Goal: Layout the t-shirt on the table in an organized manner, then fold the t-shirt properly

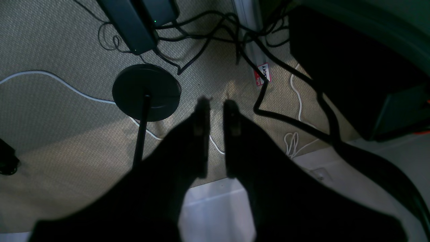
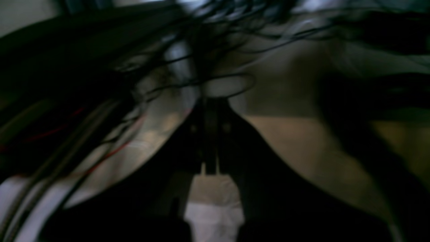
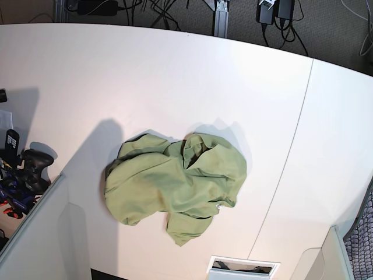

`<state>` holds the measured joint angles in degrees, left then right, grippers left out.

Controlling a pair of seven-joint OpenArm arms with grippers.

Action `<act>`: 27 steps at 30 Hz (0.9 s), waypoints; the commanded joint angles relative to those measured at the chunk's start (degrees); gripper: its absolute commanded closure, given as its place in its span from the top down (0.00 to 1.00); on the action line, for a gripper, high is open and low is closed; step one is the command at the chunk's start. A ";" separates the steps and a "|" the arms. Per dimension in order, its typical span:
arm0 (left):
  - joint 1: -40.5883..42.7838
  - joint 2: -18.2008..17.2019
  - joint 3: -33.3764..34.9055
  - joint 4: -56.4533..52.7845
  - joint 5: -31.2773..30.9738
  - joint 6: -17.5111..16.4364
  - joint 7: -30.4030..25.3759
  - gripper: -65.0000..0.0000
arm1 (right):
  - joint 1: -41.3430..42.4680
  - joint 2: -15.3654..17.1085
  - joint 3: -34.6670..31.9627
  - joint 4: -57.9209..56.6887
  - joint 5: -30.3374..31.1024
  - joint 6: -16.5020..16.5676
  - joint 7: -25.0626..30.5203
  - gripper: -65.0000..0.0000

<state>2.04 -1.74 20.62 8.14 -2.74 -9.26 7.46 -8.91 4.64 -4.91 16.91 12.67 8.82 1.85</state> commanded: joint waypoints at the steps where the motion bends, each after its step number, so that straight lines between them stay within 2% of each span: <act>1: 0.02 0.13 0.09 0.22 0.00 -0.87 -0.28 0.11 | -0.33 0.09 0.07 0.31 0.42 2.67 -0.90 0.00; 3: 0.02 0.11 0.09 0.59 0.00 -0.87 -0.87 0.11 | -0.50 0.07 0.07 0.31 0.42 6.38 -0.81 0.00; 4: 0.04 0.13 0.09 0.90 0.00 -0.87 -0.87 0.11 | -0.50 0.07 0.07 0.31 0.42 6.67 -0.63 0.00; 11: 0.04 0.11 0.09 1.95 0.00 -0.90 -0.83 0.11 | -2.03 0.09 0.07 0.35 0.42 6.60 3.48 0.00; 18: 0.04 0.11 0.09 2.03 -0.02 -0.90 -1.27 0.11 | -4.35 -0.04 0.07 0.68 0.39 6.58 10.95 0.00; 27: 0.07 0.11 0.09 2.03 -0.02 -0.90 -1.25 0.11 | -4.63 -0.04 0.07 0.79 0.20 6.56 13.44 0.00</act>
<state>2.07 -1.74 20.62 9.98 -2.74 -9.30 6.55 -13.17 4.58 -4.89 17.41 12.84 15.14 14.55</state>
